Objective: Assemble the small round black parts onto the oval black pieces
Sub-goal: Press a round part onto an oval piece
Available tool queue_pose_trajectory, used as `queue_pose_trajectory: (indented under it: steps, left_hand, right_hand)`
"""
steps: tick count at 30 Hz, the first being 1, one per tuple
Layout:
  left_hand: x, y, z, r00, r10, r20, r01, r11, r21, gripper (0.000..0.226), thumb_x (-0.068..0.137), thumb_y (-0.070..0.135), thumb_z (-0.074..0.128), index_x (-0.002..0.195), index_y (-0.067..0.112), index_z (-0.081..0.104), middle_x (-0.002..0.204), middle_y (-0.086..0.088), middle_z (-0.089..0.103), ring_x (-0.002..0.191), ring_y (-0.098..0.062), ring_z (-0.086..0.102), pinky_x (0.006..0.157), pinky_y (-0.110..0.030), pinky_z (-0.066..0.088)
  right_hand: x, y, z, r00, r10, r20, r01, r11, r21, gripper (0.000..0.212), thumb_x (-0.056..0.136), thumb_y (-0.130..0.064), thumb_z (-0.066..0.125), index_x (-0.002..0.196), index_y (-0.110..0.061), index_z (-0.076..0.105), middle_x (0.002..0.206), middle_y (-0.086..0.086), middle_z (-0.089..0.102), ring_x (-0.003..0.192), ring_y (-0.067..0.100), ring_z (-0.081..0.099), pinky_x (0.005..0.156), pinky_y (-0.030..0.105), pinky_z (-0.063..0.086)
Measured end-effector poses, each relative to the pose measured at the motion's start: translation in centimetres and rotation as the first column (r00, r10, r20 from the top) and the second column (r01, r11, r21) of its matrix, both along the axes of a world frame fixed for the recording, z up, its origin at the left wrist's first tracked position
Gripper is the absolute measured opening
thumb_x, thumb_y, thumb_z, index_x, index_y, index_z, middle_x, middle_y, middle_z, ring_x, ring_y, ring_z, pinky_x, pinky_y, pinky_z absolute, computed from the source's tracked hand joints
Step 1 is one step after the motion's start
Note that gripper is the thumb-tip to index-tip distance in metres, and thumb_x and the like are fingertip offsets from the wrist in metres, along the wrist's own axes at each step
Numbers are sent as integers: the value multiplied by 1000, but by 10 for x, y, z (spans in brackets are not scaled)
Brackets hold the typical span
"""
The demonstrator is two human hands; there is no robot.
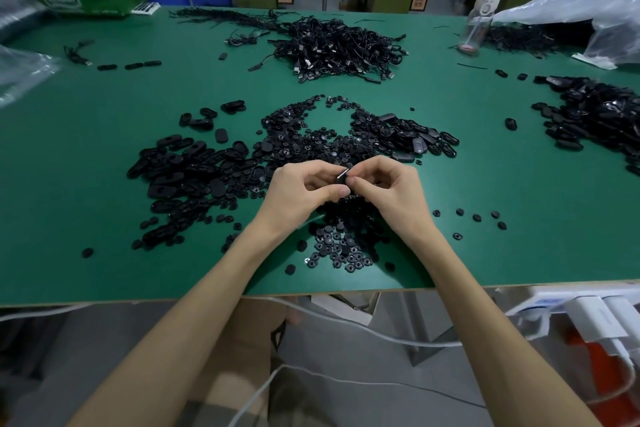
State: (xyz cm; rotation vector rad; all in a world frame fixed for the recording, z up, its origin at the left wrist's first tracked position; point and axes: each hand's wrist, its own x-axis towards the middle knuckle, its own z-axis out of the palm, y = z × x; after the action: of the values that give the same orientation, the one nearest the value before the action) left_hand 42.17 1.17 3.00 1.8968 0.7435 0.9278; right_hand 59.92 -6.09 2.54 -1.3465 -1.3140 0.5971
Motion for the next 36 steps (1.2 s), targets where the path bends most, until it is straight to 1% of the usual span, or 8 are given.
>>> queue_pose_trajectory:
  steps: [4, 6, 10, 14, 23, 28, 32, 36]
  left_hand:
    - [0, 0, 0, 1000, -1, -4, 1, 1000, 2, 35, 83, 9, 85, 117, 5, 77, 95, -7, 80, 83, -20, 77, 81, -31, 62]
    - [0, 1, 0, 1000, 0, -5, 0, 1000, 1, 36, 82, 9, 85, 117, 6, 77, 97, -6, 80, 86, -18, 77, 83, -34, 62]
    - [0, 1, -1, 1000, 12, -6, -12, 1000, -1, 36, 81, 12, 87, 116, 9, 78, 99, -3, 79, 89, -17, 77, 87, -37, 62]
    - [0, 0, -1, 1000, 21, -10, -21, 1000, 20, 34, 81, 12, 87, 114, 13, 78, 99, -1, 79, 89, -13, 76, 87, -33, 62]
    - [0, 0, 0, 1000, 12, -10, -12, 1000, 20, 27, 87, 10, 82, 113, 12, 78, 98, -3, 79, 88, -16, 77, 88, -36, 62]
    - [1, 0, -2, 1000, -6, 1, 6, 1000, 28, 23, 91, 4, 76, 112, 13, 76, 95, -3, 78, 84, -15, 77, 85, -33, 62]
    - [0, 3, -3, 999, -14, 30, 14, 1000, 4, 21, 94, 1, 71, 113, 9, 76, 94, -5, 78, 81, -14, 76, 75, -23, 58]
    - [-2, 7, -5, 997, 10, 76, -7, 999, -42, 19, 95, 2, 71, 112, 9, 76, 93, -6, 79, 81, -17, 76, 67, -28, 59]
  right_hand:
    - [-1, -2, 1, 1000, -14, 20, 14, 1000, 16, 11, 87, -5, 78, 88, -16, 74, 88, 4, 76, 77, 26, 66, 76, 45, 56]
    - [-2, -2, 2, 999, -19, 36, 18, 1000, 19, 10, 87, -5, 77, 88, -14, 74, 88, 6, 76, 80, 30, 67, 76, 47, 56]
    - [-4, -2, 2, 998, -25, 58, 24, 1000, 16, 13, 88, -3, 74, 88, -16, 73, 84, -2, 74, 75, 12, 63, 69, 34, 53]
    - [-4, -2, 3, 996, -29, 84, 28, 999, 20, 15, 87, -1, 74, 89, -16, 73, 83, -5, 73, 74, 9, 63, 71, 24, 51]
    - [-7, -3, 5, 992, -55, 114, 54, 998, 19, 12, 86, -2, 77, 90, -13, 75, 83, -2, 74, 75, 10, 64, 73, 25, 51]
    - [-9, -6, 9, 985, -71, 160, 64, 997, 49, 10, 86, -4, 80, 90, -13, 77, 88, 6, 70, 78, 20, 64, 74, 32, 52]
    - [-12, -7, 12, 978, -86, 188, 76, 995, 61, 13, 86, -5, 79, 94, -15, 81, 91, 4, 65, 77, 23, 63, 75, 36, 54]
    - [-13, -8, 12, 973, -68, 221, 56, 997, 59, 20, 91, -5, 74, 100, -21, 82, 96, 2, 66, 79, 16, 64, 75, 36, 54]
